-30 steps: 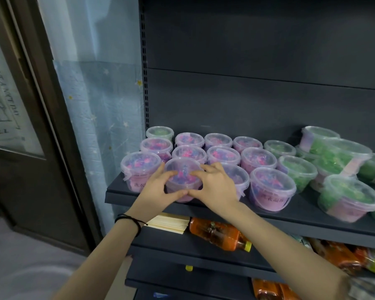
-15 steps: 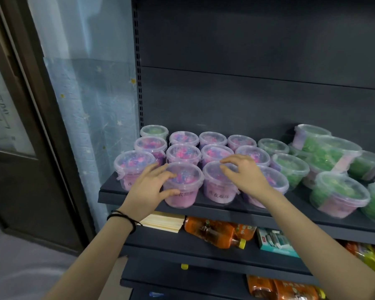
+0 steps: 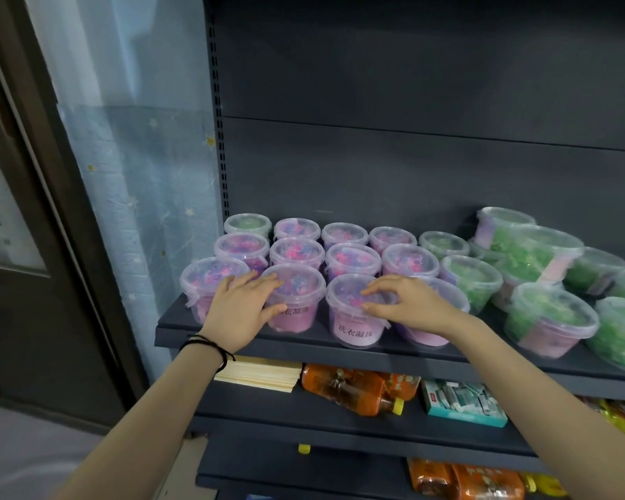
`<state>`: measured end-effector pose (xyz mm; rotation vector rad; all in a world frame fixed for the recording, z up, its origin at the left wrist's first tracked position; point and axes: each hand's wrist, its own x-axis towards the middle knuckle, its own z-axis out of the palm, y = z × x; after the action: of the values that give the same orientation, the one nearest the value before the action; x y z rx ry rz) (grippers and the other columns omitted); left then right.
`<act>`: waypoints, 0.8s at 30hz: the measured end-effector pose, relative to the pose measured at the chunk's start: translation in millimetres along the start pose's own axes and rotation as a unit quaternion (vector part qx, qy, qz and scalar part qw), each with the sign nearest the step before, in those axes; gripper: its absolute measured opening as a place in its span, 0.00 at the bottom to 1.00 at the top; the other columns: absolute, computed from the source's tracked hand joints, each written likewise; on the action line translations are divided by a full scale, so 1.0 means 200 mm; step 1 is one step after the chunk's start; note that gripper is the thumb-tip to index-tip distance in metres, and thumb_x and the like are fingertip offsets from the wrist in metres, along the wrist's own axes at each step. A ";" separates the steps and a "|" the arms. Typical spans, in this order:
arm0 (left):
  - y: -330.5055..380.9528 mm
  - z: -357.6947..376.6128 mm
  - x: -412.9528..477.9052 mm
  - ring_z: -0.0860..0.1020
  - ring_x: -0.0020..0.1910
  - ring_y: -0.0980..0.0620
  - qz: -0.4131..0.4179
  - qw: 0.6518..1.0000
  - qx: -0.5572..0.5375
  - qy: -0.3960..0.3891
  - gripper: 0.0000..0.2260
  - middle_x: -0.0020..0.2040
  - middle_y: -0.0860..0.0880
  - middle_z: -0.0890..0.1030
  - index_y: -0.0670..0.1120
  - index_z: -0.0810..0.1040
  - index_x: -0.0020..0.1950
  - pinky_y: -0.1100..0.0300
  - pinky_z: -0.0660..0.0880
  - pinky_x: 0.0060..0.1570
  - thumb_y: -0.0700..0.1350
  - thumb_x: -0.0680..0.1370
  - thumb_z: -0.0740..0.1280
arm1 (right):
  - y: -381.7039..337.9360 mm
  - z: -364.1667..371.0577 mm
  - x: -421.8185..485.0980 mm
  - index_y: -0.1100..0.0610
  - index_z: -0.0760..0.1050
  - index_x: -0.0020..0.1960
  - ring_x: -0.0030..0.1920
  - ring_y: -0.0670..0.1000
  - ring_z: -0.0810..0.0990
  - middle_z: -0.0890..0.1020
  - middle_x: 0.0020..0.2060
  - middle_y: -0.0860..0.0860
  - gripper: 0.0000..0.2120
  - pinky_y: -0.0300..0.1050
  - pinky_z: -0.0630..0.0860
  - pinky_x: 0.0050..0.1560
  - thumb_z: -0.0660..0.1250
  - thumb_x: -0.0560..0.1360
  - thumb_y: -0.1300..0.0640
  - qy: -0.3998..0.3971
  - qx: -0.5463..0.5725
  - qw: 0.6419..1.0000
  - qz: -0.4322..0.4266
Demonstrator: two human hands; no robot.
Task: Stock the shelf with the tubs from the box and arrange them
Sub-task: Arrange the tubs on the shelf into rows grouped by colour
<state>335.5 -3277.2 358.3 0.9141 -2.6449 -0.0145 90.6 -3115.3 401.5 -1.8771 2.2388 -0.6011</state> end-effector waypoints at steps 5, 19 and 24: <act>-0.03 -0.01 0.03 0.64 0.72 0.51 0.006 1.000 -0.016 -0.014 0.24 0.72 0.55 0.69 0.55 0.67 0.71 0.50 0.58 0.70 0.62 0.77 0.59 | 0.02 0.02 0.02 0.50 0.77 0.62 0.62 0.46 0.74 0.78 0.62 0.46 0.17 0.43 0.68 0.65 0.66 0.76 0.44 -0.002 -0.005 1.000 0.004; 0.25 -0.02 0.38 0.61 0.72 0.54 0.080 0.985 -0.089 -0.124 0.37 0.72 0.58 0.67 0.63 0.67 0.69 0.49 0.56 0.70 0.78 0.64 0.51 | 0.18 -0.14 0.64 0.48 0.71 0.69 0.72 0.47 0.65 0.68 0.71 0.47 0.25 0.39 0.63 0.67 0.72 0.73 0.52 -0.141 0.068 0.986 0.065; 0.25 0.07 0.41 0.64 0.67 0.61 0.088 0.981 -0.129 -0.117 0.31 0.66 0.64 0.71 0.67 0.68 0.66 0.56 0.56 0.68 0.75 0.66 0.57 | 0.18 -0.12 0.81 0.44 0.69 0.70 0.71 0.49 0.67 0.67 0.72 0.45 0.30 0.42 0.64 0.69 0.72 0.70 0.40 -0.213 -0.045 0.974 0.063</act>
<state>241.4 -3288.4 376.5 0.6244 -2.8410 -0.4362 17.1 -3262.0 431.0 -1.6859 2.1022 -0.0652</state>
